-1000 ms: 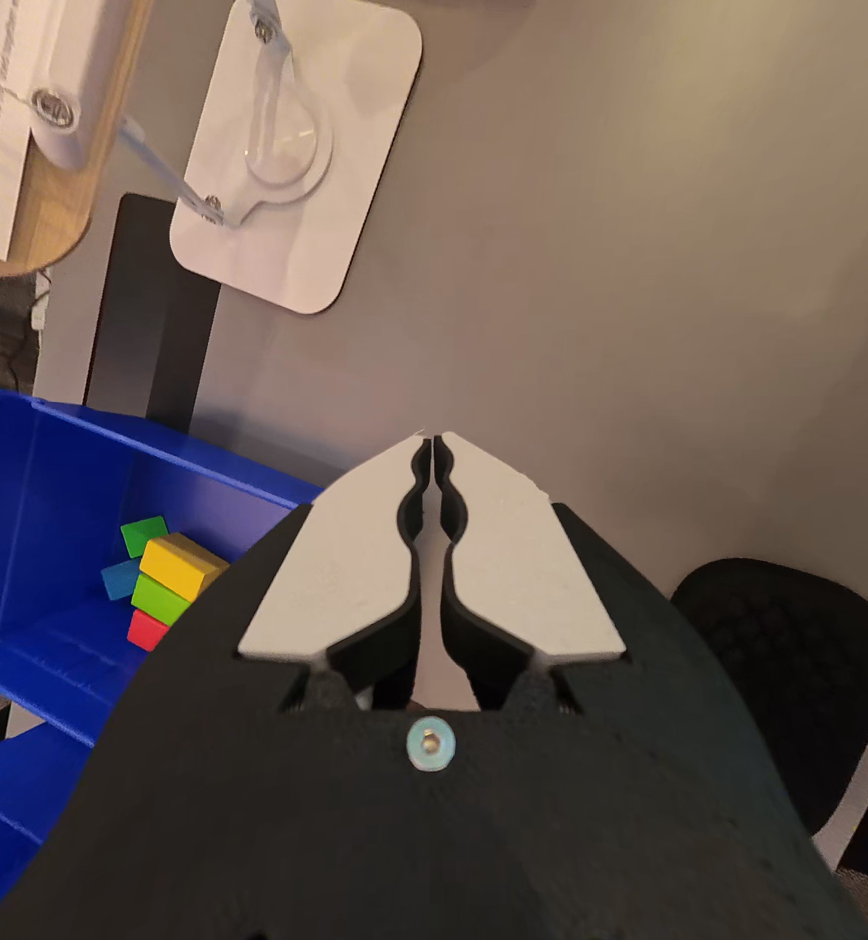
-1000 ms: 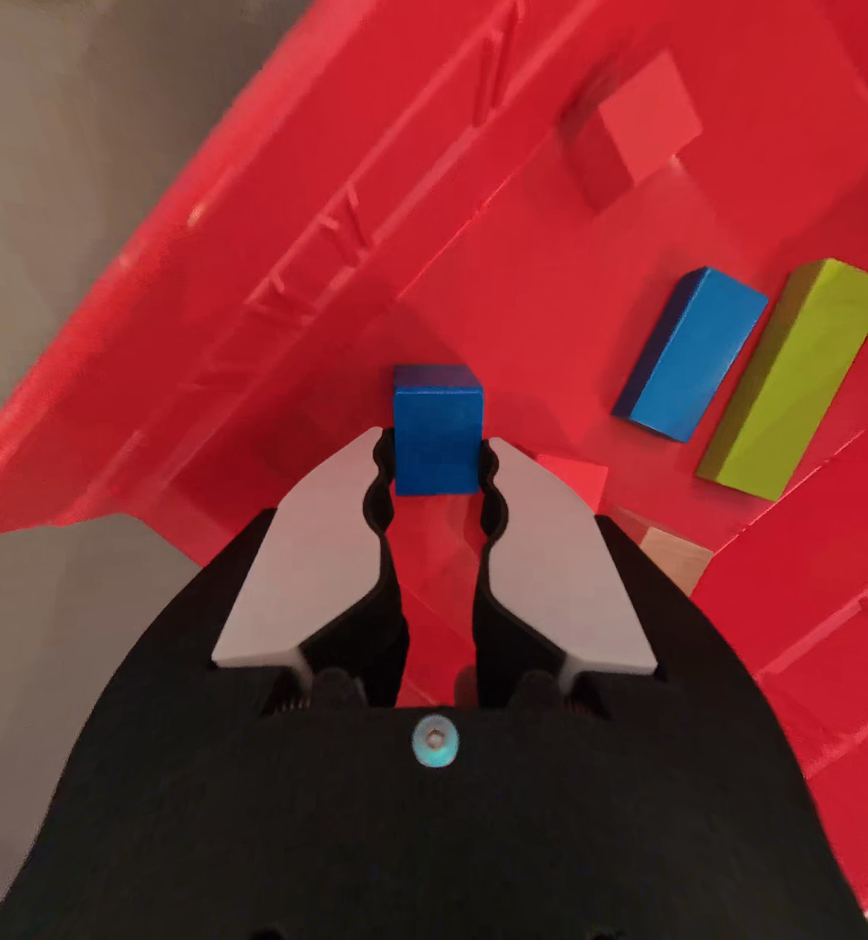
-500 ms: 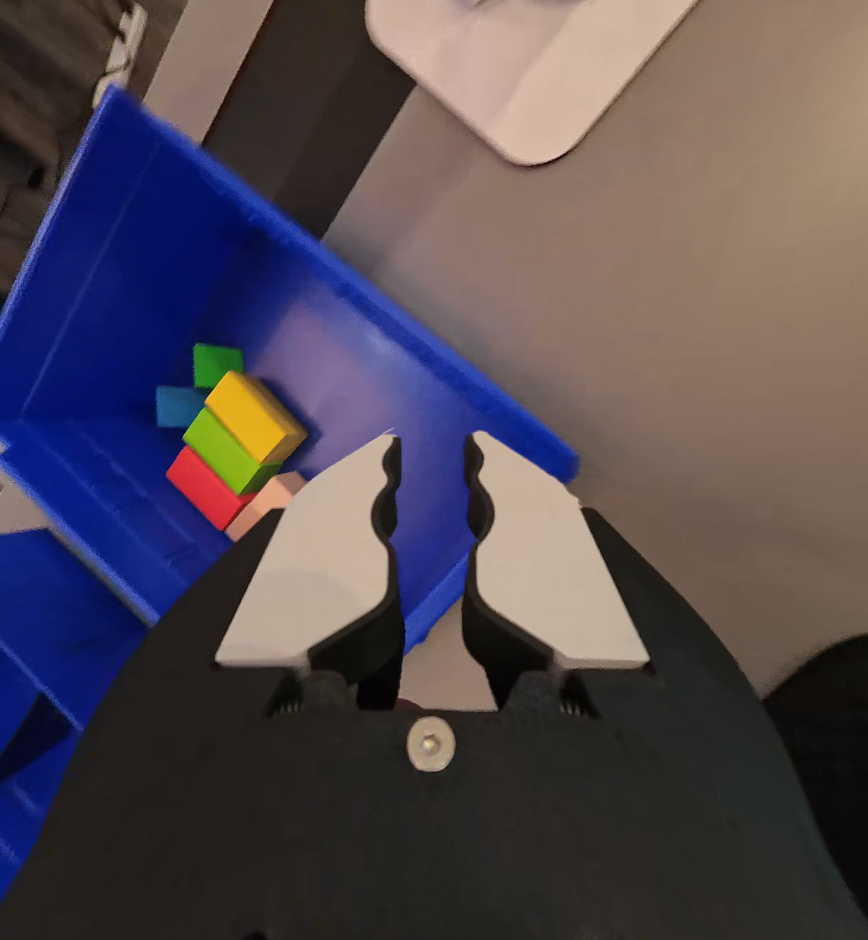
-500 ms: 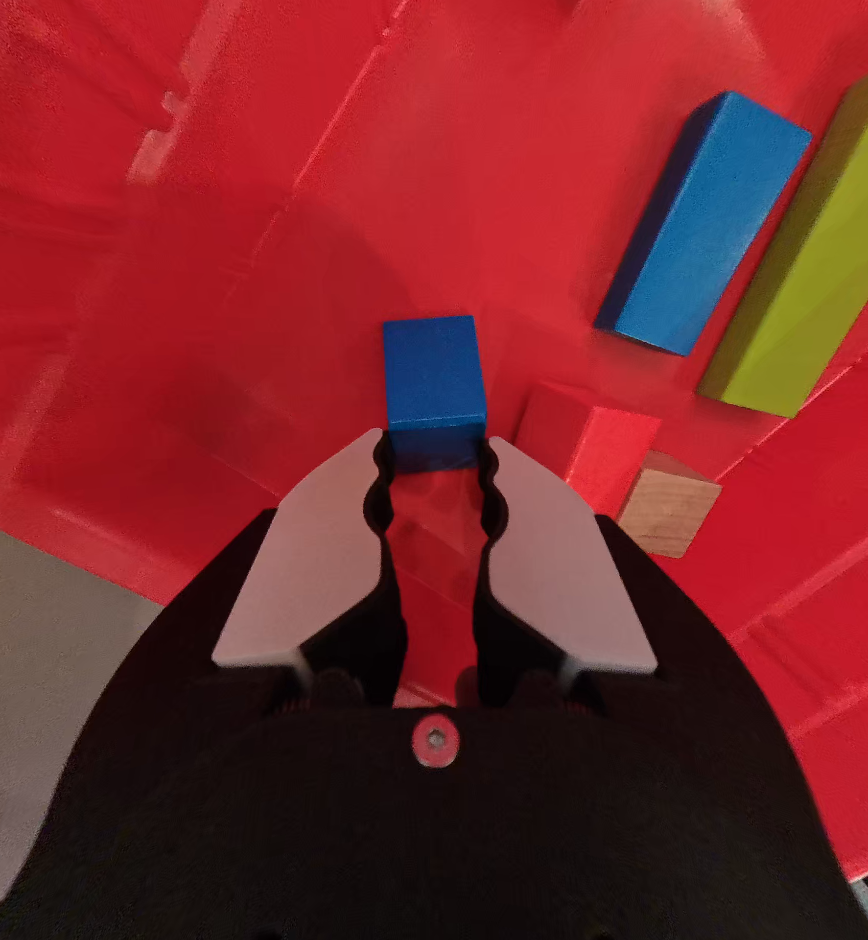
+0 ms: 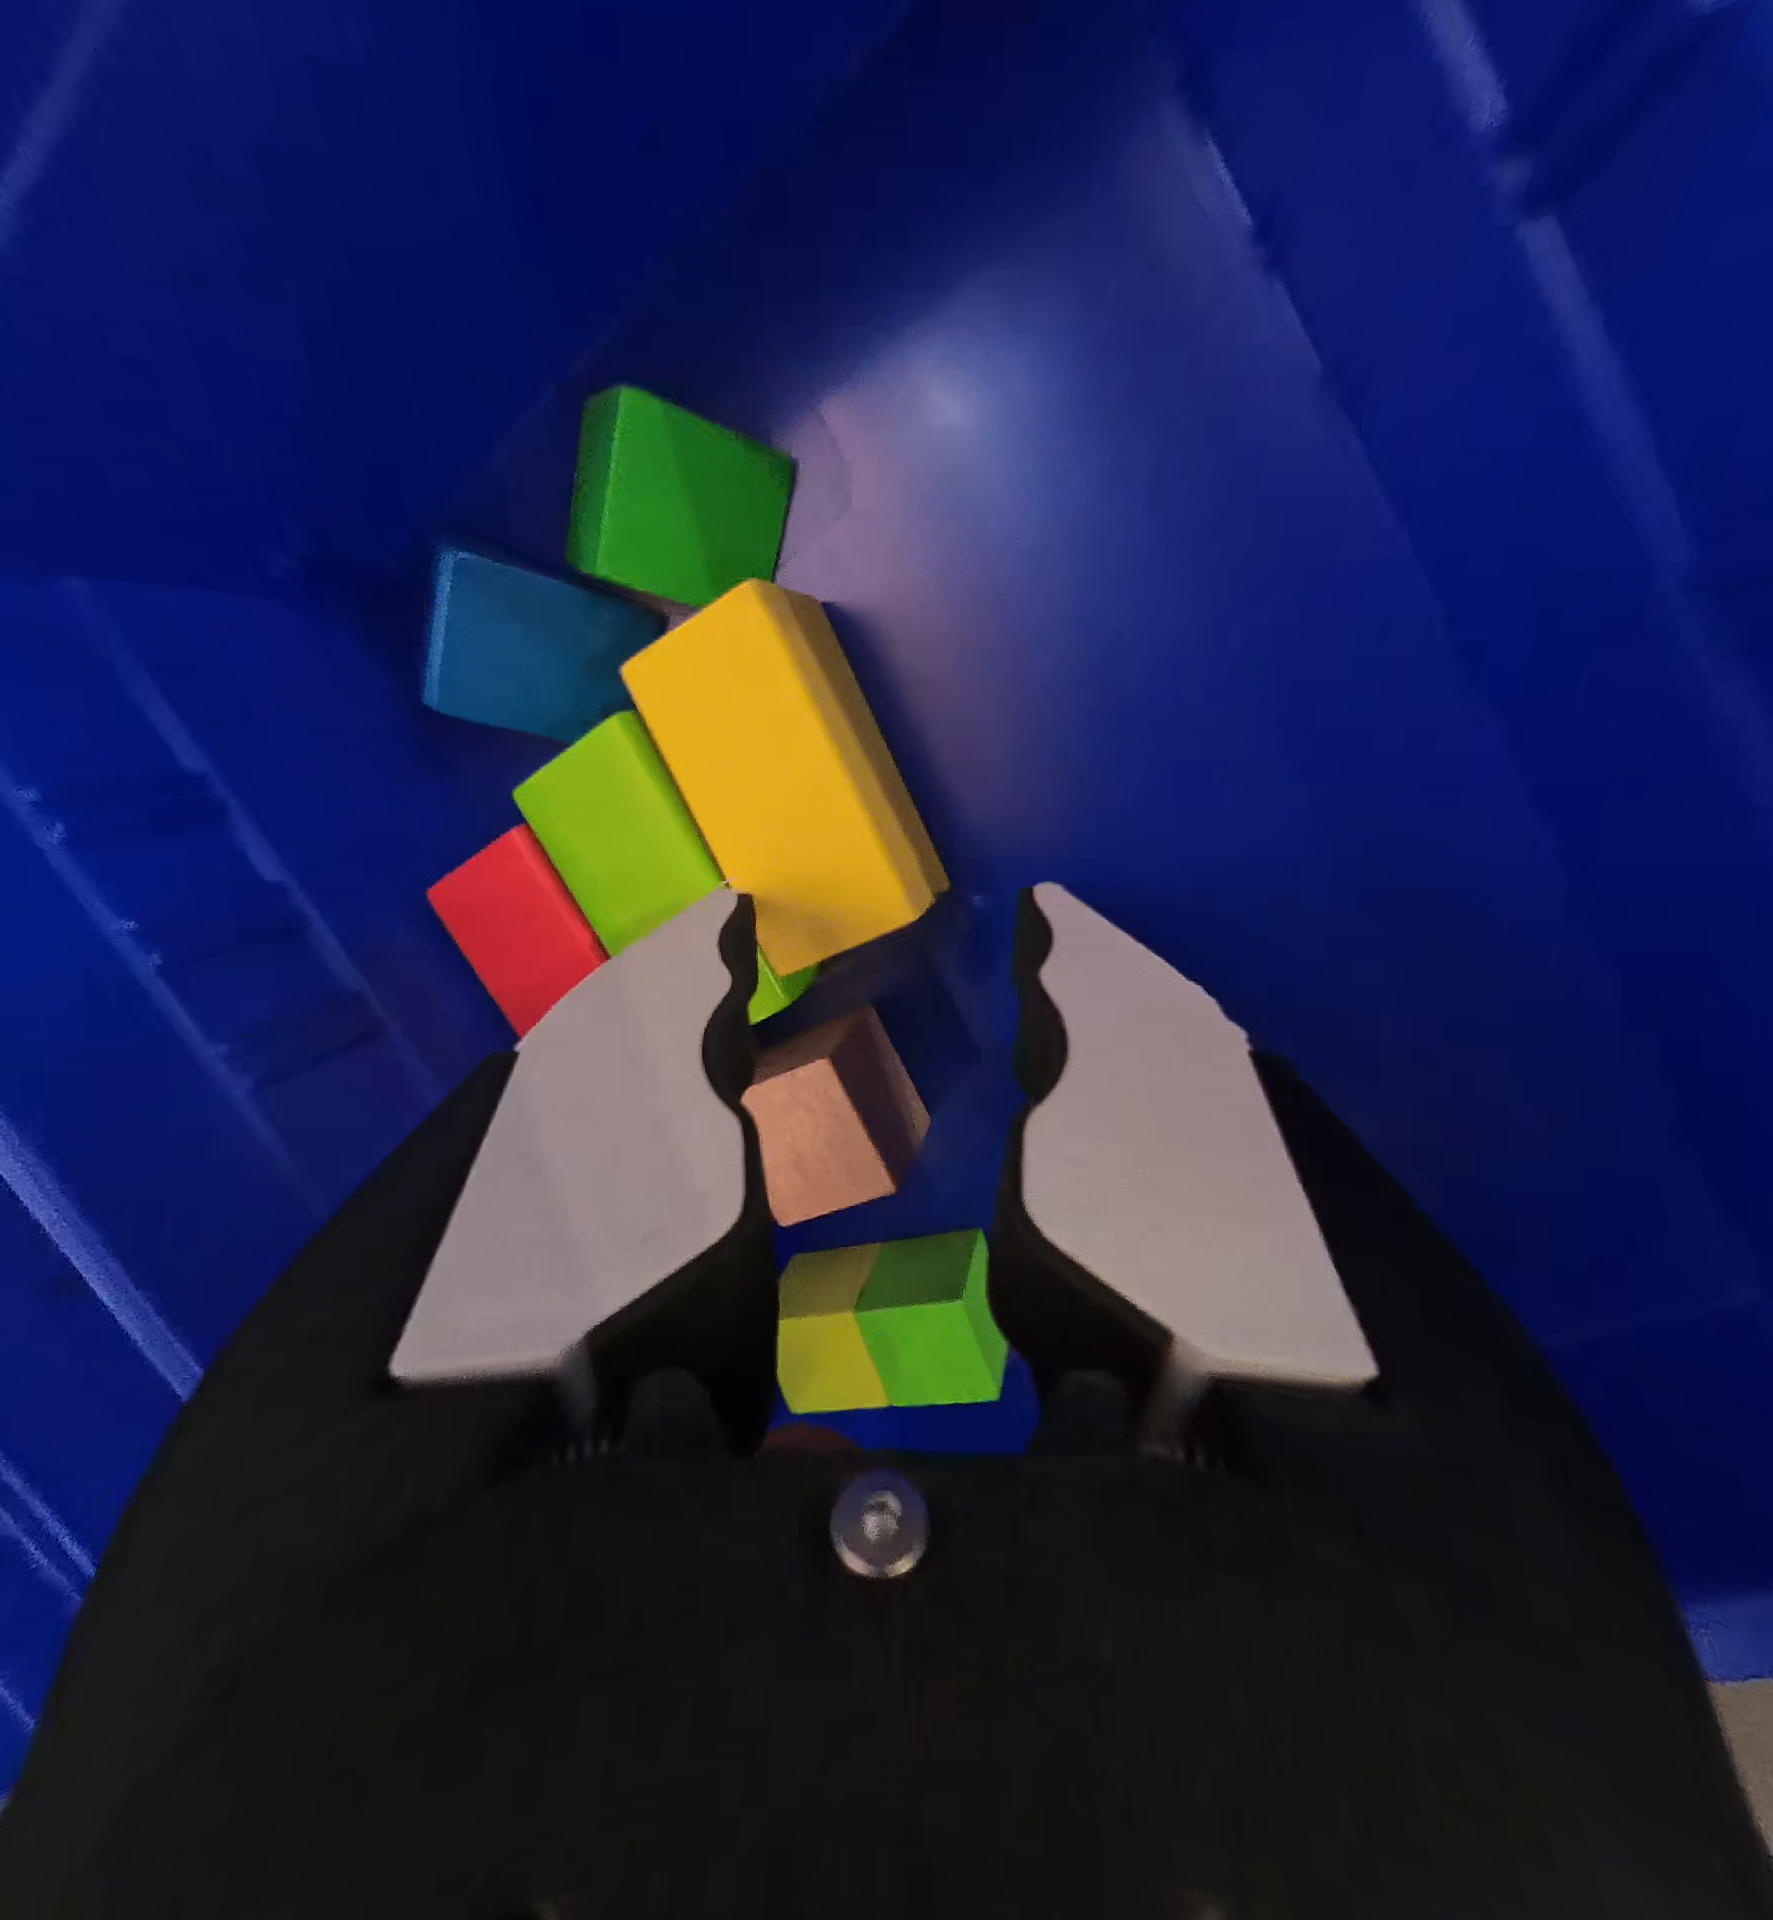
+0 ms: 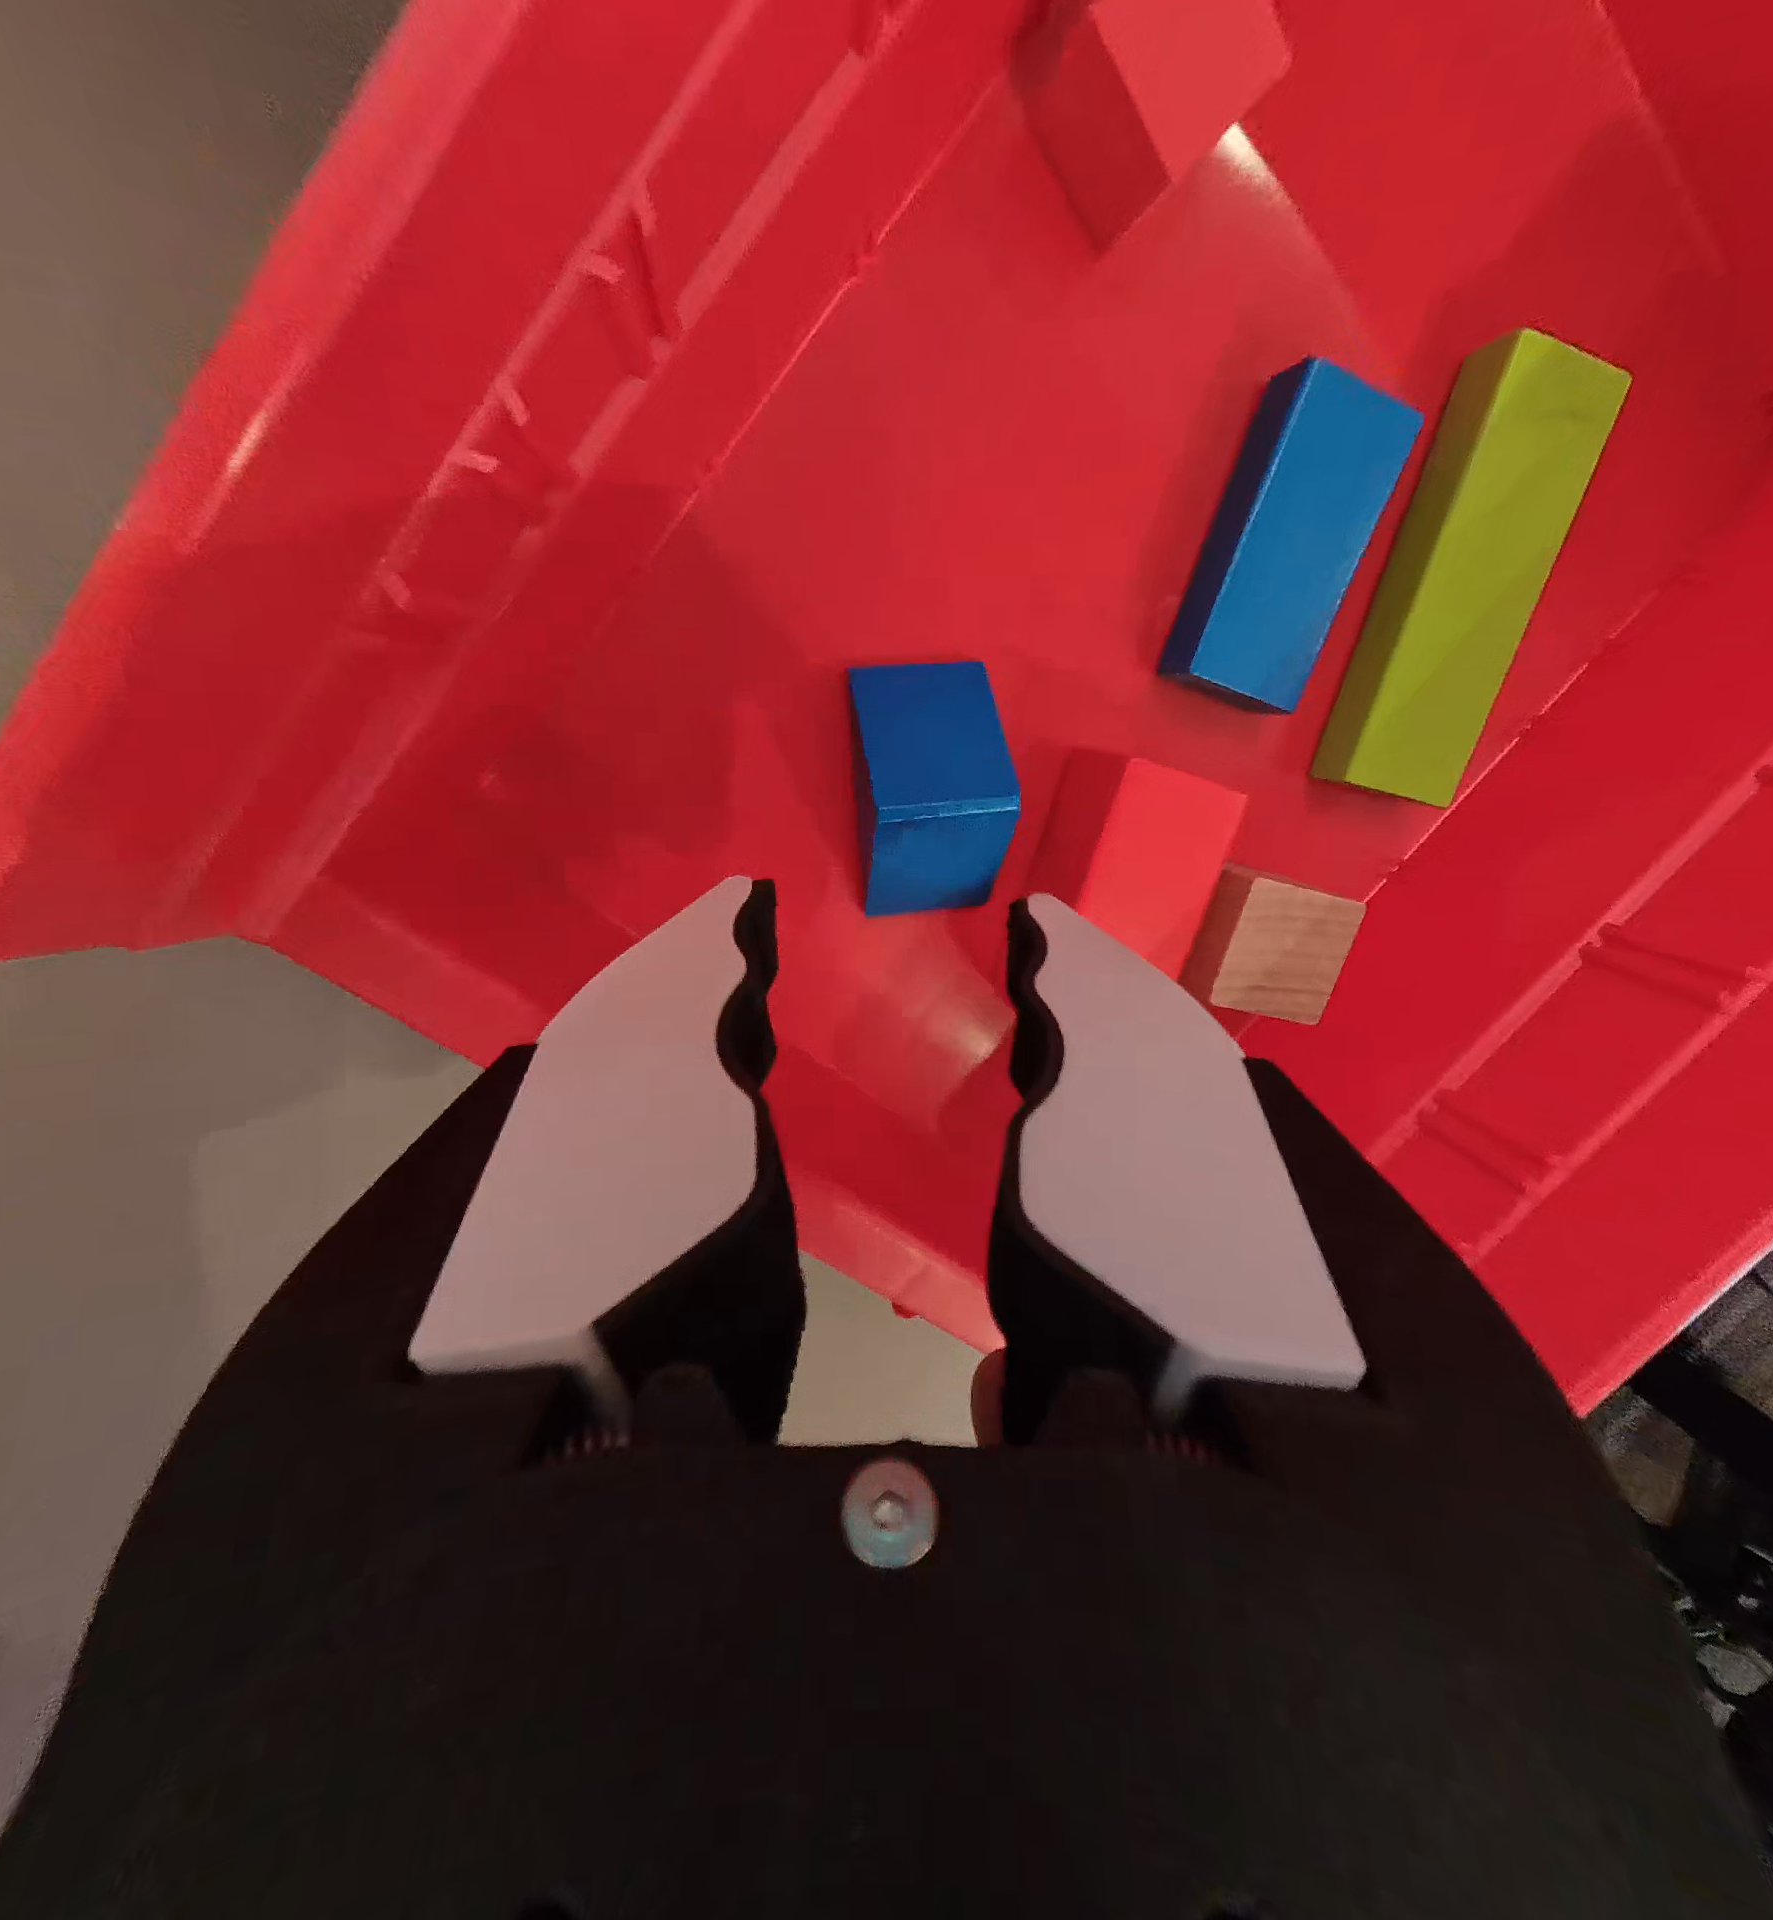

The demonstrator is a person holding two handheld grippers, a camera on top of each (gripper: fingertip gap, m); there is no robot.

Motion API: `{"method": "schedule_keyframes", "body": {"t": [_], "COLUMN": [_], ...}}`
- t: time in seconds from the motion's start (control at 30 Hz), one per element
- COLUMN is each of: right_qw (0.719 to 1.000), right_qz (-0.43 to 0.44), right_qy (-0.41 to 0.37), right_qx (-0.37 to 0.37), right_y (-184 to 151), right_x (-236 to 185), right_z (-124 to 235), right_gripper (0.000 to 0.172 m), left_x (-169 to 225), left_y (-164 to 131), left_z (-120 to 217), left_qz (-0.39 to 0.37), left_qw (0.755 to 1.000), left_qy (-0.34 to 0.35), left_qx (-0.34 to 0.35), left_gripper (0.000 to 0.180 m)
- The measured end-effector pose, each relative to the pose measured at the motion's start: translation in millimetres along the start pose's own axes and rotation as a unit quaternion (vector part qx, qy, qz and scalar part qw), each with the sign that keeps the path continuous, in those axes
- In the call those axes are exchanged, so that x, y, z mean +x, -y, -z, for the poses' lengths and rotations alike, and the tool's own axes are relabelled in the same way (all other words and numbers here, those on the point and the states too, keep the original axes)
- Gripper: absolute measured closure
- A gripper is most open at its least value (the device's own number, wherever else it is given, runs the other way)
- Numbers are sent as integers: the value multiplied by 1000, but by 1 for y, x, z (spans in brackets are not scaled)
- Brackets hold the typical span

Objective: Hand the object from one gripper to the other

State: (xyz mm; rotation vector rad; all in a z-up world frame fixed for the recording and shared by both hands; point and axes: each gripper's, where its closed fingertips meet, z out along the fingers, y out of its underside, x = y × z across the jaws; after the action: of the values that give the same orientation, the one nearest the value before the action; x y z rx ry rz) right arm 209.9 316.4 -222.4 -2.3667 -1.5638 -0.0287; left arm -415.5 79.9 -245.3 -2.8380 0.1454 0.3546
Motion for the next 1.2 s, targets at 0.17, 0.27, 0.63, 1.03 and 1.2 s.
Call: {"method": "schedule_keyframes", "body": {"t": [0.17, 0.27, 0.63, 1.03, 1.2], "right_qw": [1000, 1000, 1000, 989, 947], "right_qz": [8, 8, 23, 22, 145], "right_qy": [5, 3, -6, 0, 24], "right_qx": [14, 21, 19, 148, 287], "right_y": [6, 9, 12, 37, 88], "right_x": [-4, -6, -13, -22, -90], "right_z": [1, 2, 4, 73, 140], "right_gripper": [132, 132, 133, 137, 133], "left_x": [7, 15, 7, 25, 62], "left_y": [5, 9, 20, 25, 17], "left_z": [-1, 3, -24, 34, 102], "left_qz": [25, 3, 105, 58, -29], "left_qw": [1000, 1000, 994, 982, 974], "left_qy": [-4, 0, -11, -65, -75], "left_qx": [10, 21, 3, 167, 212], "left_gripper": [124, 137, 132, 142, 143]}}
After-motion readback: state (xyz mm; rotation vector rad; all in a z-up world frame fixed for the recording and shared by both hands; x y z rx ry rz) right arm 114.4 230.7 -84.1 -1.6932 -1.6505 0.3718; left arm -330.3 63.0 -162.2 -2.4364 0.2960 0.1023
